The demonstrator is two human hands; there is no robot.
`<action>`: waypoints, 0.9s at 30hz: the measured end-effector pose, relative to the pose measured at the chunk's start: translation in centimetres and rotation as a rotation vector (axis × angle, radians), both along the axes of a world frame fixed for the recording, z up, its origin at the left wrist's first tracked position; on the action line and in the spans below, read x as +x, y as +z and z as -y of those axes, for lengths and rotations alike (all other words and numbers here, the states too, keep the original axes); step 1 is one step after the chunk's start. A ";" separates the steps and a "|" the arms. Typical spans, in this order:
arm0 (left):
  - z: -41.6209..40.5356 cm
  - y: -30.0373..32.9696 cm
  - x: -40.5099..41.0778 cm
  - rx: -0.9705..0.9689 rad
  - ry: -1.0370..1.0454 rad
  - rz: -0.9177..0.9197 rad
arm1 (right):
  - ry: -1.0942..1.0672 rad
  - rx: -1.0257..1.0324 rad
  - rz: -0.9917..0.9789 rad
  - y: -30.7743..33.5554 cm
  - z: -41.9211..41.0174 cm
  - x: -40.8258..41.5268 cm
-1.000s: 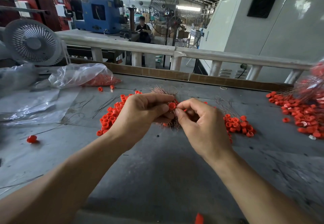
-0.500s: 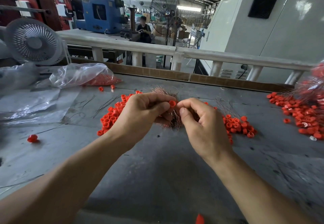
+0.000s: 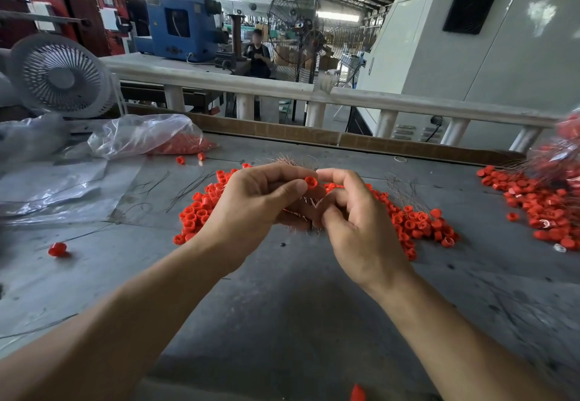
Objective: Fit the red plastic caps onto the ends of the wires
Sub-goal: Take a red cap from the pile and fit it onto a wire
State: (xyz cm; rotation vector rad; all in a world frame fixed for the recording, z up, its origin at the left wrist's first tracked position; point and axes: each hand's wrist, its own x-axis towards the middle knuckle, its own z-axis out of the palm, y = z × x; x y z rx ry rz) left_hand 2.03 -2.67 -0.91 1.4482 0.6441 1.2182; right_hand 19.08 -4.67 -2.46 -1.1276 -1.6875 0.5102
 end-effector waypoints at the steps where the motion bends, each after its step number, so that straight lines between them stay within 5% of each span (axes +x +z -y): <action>1: 0.0 0.0 0.0 -0.001 -0.005 -0.002 | 0.011 -0.004 -0.005 -0.1 0.0 0.0; 15: -0.1 -0.1 -0.1 -0.040 -0.049 0.039 | 0.102 -0.031 -0.026 0.1 0.5 -0.2; 27: -0.2 -0.3 0.0 -0.029 0.016 -0.039 | -0.097 0.004 0.031 -0.1 0.1 0.4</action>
